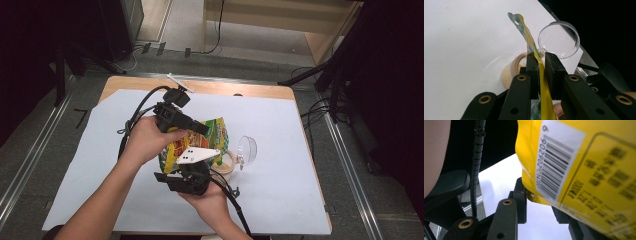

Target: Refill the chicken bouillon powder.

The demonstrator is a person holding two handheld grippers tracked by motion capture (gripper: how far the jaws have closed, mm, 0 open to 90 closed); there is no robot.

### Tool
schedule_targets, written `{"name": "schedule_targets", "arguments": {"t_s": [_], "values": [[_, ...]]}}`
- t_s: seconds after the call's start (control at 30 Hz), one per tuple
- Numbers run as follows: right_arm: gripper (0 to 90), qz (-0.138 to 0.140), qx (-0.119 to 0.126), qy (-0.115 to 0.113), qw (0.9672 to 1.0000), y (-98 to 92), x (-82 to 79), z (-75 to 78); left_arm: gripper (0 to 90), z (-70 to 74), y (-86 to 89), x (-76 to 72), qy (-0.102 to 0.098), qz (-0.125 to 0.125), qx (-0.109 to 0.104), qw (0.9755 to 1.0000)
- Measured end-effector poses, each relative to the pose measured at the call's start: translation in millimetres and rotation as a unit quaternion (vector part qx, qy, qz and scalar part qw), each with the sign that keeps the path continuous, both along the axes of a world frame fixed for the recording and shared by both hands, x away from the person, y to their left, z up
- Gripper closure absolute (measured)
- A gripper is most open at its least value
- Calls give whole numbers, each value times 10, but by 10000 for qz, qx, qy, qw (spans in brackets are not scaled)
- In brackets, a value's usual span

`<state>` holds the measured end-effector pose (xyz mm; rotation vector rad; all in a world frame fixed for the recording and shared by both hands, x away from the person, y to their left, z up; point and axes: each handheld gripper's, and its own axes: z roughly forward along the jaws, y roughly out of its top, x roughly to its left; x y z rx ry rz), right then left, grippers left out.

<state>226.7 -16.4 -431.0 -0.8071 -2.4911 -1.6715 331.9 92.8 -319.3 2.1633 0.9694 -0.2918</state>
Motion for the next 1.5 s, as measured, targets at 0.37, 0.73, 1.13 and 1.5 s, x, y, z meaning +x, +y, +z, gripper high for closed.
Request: {"name": "schedule_targets", "arguments": {"t_s": [0.37,0.73,1.13,1.5], "values": [[700,-24,56,30,10000,1,5,8,823,16,-10,4,-8,12,-12,10000],[699,-31,57,23,10000,0,2,8,823,11,-6,12,13,11,-6,10000],[699,-56,39,2,10000,15,-11,2,823,11,5,-4,34,5,-11,10000],[691,-72,76,-2,9999,-4,-4,13,822,20,-15,11,31,-12,4,10000]]}}
